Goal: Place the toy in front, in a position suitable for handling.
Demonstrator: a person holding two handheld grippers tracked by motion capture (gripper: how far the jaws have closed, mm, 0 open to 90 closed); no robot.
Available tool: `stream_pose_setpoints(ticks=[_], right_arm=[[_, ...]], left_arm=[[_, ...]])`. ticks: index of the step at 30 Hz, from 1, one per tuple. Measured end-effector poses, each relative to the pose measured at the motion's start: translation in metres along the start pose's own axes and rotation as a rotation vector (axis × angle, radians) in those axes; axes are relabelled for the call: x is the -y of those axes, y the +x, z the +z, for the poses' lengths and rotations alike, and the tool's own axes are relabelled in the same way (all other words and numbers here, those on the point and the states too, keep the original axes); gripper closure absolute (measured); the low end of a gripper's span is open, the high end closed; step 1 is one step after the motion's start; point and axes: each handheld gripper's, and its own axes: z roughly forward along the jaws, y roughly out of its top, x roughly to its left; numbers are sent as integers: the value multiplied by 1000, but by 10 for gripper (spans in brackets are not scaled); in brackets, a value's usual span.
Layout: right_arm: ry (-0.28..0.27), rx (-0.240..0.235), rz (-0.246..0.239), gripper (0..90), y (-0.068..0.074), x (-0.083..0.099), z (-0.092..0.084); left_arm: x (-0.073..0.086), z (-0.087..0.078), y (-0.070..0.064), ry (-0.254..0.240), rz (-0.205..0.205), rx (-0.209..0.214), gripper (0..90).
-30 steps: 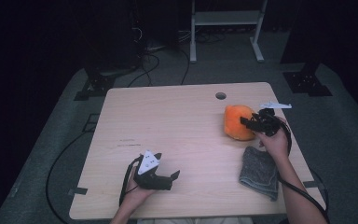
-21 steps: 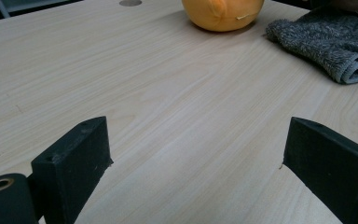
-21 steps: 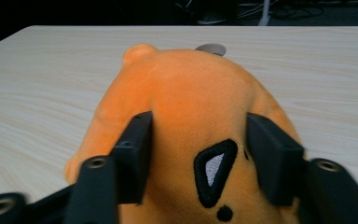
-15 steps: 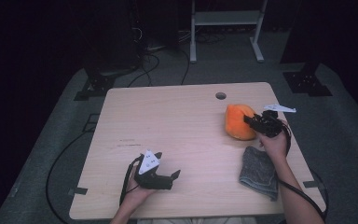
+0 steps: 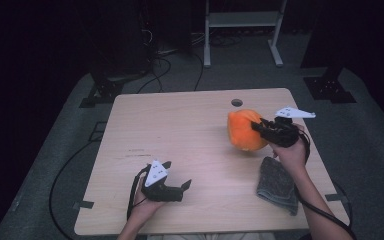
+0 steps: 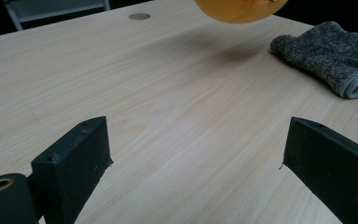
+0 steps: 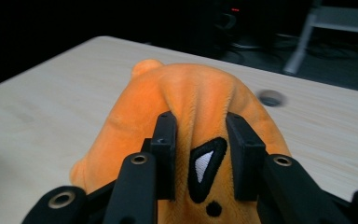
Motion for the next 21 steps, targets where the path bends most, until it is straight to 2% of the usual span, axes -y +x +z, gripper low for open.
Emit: stream_pose_setpoints(ticks=[1,2,3,4,7,10,13,15,21], right_arm=[[2,-24,-21,670,10,-1,-2],[2,-24,-21,670,10,-1,-2],[7,-73,-53,670,33,0,-5],[11,-87,-65,670,39,1,-5],[30,-143,-76,670,60,8,-4],[54,-200,-67,669,84,19,1],[82,-222,-75,668,102,29,6],[107,-228,-82,665,113,38,10],[149,-230,-81,645,127,56,19]], left_arm=[[0,0,0,0,0,0,65],[-1,-1,-1,-4,6,1,65],[-1,-2,-1,-14,13,3,66],[-2,-3,-2,-21,12,5,65],[-3,-5,-3,-50,13,17,66],[-5,-6,-5,-64,29,26,65],[-6,-6,-7,-76,40,31,66],[-7,-6,-11,-89,62,48,66],[-10,6,-24,-79,121,82,73]])
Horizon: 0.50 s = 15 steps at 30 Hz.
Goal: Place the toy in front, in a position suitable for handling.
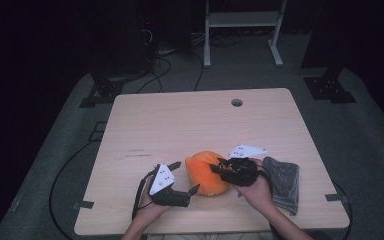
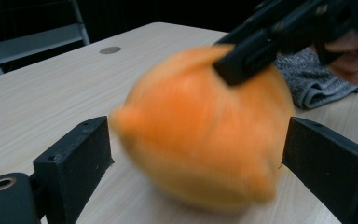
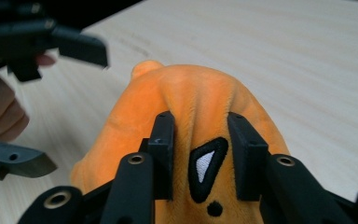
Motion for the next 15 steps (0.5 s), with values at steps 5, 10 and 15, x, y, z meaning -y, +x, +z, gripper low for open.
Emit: stream_pose_setpoints(ticks=[5,10,15], right_arm=[[-14,-36,-9,503,2,5,1],[-46,-79,20,425,-11,8,-18],[-93,-117,73,408,-26,12,-37]], left_arm=[[1,21,-7,63,54,-13,112],[0,25,-14,58,90,6,122],[2,28,-12,91,81,-15,125]])
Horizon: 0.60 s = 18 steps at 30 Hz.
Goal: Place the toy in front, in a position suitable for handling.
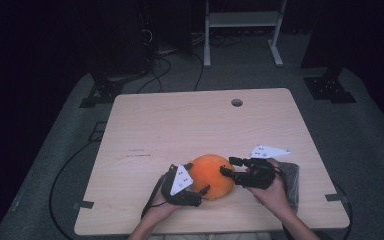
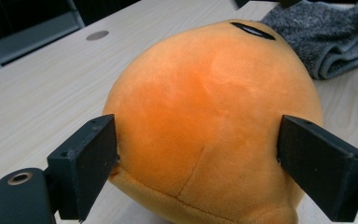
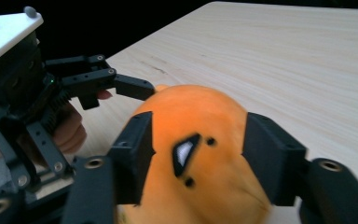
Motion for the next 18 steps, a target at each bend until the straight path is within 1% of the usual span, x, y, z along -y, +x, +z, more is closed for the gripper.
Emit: stream_pose_setpoints(ticks=[1,2,3,4,5,6,7,8,9,10,11,12,13,15,17,18], right_arm=[[-2,14,-10,396,-1,-1,-3],[-9,40,-24,386,-4,-2,-10],[-9,40,-24,386,-4,-2,-10],[-9,120,-43,388,-16,-2,-23],[-9,120,-43,388,-16,-2,-23],[23,216,-46,395,-33,2,-34],[37,240,-32,412,-40,4,-37],[37,240,-32,412,-40,4,-37],[80,327,-31,417,-56,12,-47],[95,348,-24,420,-62,15,-49],[118,361,-2,438,-69,19,-51],[148,379,11,440,-77,24,-51],[170,389,16,438,-81,28,-50],[211,393,34,439,-88,34,-47],[259,428,40,454,-92,42,-44],[271,435,42,455,-93,45,-44]], left_arm=[[0,-1,1,2,-6,4,125],[1,-1,2,2,-8,5,125],[1,-1,2,2,-8,5,125],[2,-1,2,-3,-11,8,126],[2,-1,2,-3,-11,8,127],[2,-1,2,-3,-9,9,129],[2,0,3,-6,-6,11,132],[2,0,3,-6,-6,11,133],[3,0,4,-7,-10,12,136],[3,0,4,-7,-11,12,138],[3,0,4,-7,-11,12,140],[3,0,4,-6,-12,13,141],[3,0,5,-5,-12,14,142],[4,0,5,-4,-16,15,143],[4,0,6,-5,-22,18,144],[4,0,7,-7,-25,19,144]])
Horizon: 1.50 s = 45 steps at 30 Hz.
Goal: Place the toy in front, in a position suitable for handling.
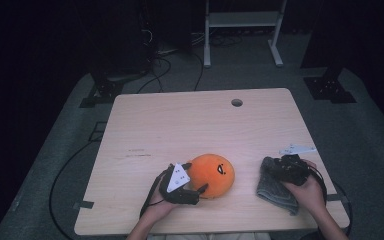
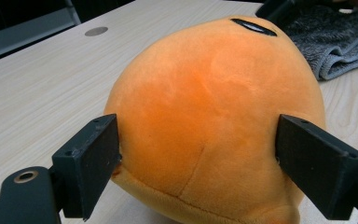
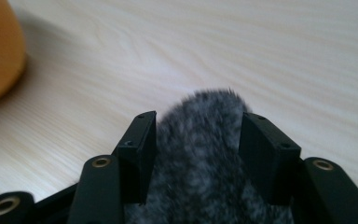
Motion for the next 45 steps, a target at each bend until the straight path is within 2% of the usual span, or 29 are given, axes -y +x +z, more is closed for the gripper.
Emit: stream_pose_setpoints(ticks=[3,5,9,10,11,12,15,17,18,19,20,22,23,24,26,28,30,32,34,36,38,39,40,41,42,43,44,45], right_arm=[[58,23,-1,464,-3,6,7],[58,15,-16,475,-5,11,10],[57,44,-27,649,-4,11,11],[56,52,-27,720,-3,10,11],[51,54,-31,746,-2,10,11],[49,46,-42,764,-2,10,11],[28,-31,-28,782,1,7,7],[-35,-94,-31,781,9,3,-3],[-88,-135,-44,780,17,0,-12],[-121,-162,-50,780,23,-3,-18],[-172,-210,-70,780,35,-6,-26],[-231,-265,-127,779,58,-12,-35],[-241,-283,-153,779,68,-13,-36],[-259,-298,-195,779,84,-15,-36],[-293,-312,-250,778,105,-18,-33],[-337,-312,-270,772,116,-22,-28],[-361,-314,-271,768,119,-26,-19],[-332,-320,-265,765,118,-29,-8],[-316,-297,-267,767,115,-30,-2],[-310,-288,-213,770,106,-32,-3],[-300,-260,-180,774,98,-31,-5],[-298,-264,-171,776,97,-31,-5],[-290,-295,-158,778,97,-30,-6],[-293,-314,-165,778,100,-30,-8],[-293,-330,-205,778,110,-29,-9],[-285,-328,-244,778,119,-29,-9],[-295,-299,-288,778,125,-29,-9],[-295,-299,-288,778,125,-29,-9]], left_arm=[[1,0,1,-2,-1,1,143],[1,0,1,-2,-2,2,143],[1,0,1,-7,-5,4,143],[2,0,1,-6,-5,3,143],[2,-1,1,-6,-4,3,143],[1,-1,1,-5,-2,2,143],[1,0,2,2,-4,-6,147],[2,1,3,1,-17,-9,149],[2,1,4,0,-21,-12,161],[1,2,5,1,-40,-15,162],[1,3,6,2,-56,-17,163],[-1,5,8,4,-79,-20,165],[-1,6,8,1,-92,-22,169],[-1,7,8,1,-101,-26,178],[-2,8,8,5,-110,-28,179],[-2,8,10,16,-119,-23,181],[-3,8,12,24,-123,-13,184],[-3,9,13,40,-125,-12,212],[-3,9,15,42,-133,-4,225],[-3,8,17,50,-131,2,228],[-2,8,18,47,-139,4,228],[-2,9,18,48,-145,3,228],[-2,10,17,51,-146,0,228],[-3,10,16,52,-142,-3,228],[-3,11,16,53,-141,-4,228],[-3,11,16,53,-141,-4,228],[-2,11,17,55,-149,-7,228],[-2,11,17,55,-149,-7,229]])
